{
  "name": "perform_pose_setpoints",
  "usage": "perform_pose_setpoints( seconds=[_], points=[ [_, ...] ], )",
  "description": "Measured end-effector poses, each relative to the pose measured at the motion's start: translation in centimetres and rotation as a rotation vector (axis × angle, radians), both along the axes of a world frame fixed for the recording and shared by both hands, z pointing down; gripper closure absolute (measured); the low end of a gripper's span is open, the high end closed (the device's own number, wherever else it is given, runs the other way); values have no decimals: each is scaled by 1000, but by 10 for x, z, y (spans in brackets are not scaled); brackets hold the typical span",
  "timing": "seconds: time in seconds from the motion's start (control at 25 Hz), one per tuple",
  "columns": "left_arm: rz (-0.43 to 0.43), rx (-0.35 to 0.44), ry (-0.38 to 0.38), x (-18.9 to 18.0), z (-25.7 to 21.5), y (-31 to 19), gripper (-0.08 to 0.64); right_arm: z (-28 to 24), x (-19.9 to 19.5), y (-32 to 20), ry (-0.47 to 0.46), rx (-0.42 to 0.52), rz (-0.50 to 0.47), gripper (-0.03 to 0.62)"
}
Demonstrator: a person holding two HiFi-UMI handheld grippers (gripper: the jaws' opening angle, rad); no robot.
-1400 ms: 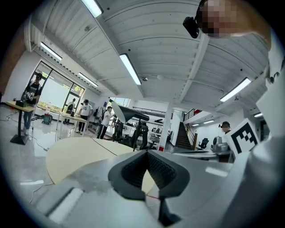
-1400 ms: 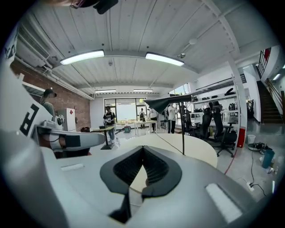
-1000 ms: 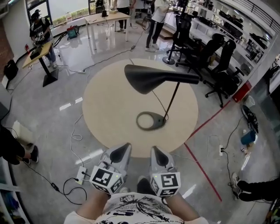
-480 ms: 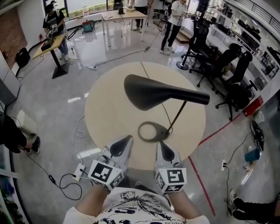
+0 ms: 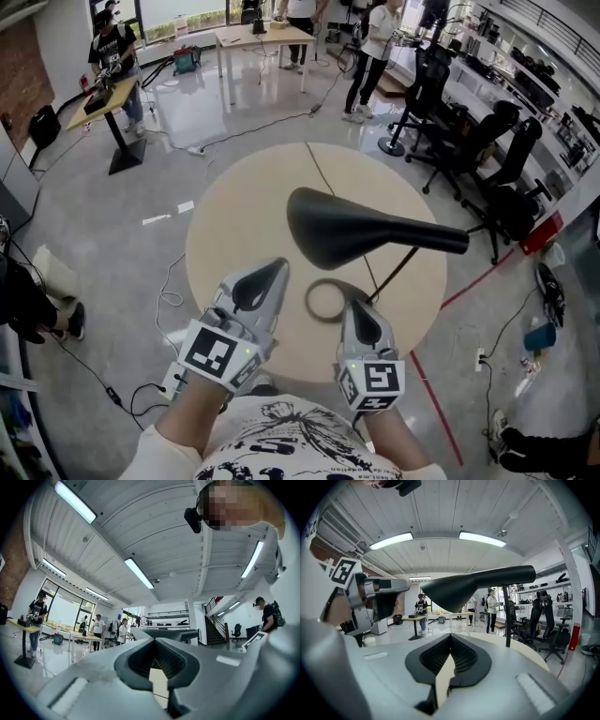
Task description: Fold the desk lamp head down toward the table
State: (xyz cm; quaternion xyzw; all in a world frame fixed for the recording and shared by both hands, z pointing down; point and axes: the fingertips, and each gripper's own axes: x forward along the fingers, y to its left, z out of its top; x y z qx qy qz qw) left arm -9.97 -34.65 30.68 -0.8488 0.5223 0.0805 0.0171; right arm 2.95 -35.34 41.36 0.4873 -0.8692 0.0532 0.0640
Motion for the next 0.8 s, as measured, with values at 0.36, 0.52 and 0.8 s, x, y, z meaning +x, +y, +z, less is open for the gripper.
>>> perform_pose_setpoints(
  seconds=[0.36,0.52,0.8],
  points=[
    [27,135,-84,-7,-51,-37,555,3,-15,-9,29,5,20,583],
    [44,130,-74,-14,-54,-53,555,3,-23,-12,38,8,30,583],
    [79,85,-79,-10,-40,-62,555,8,-24,-10,54,-7,52,583]
  ],
)
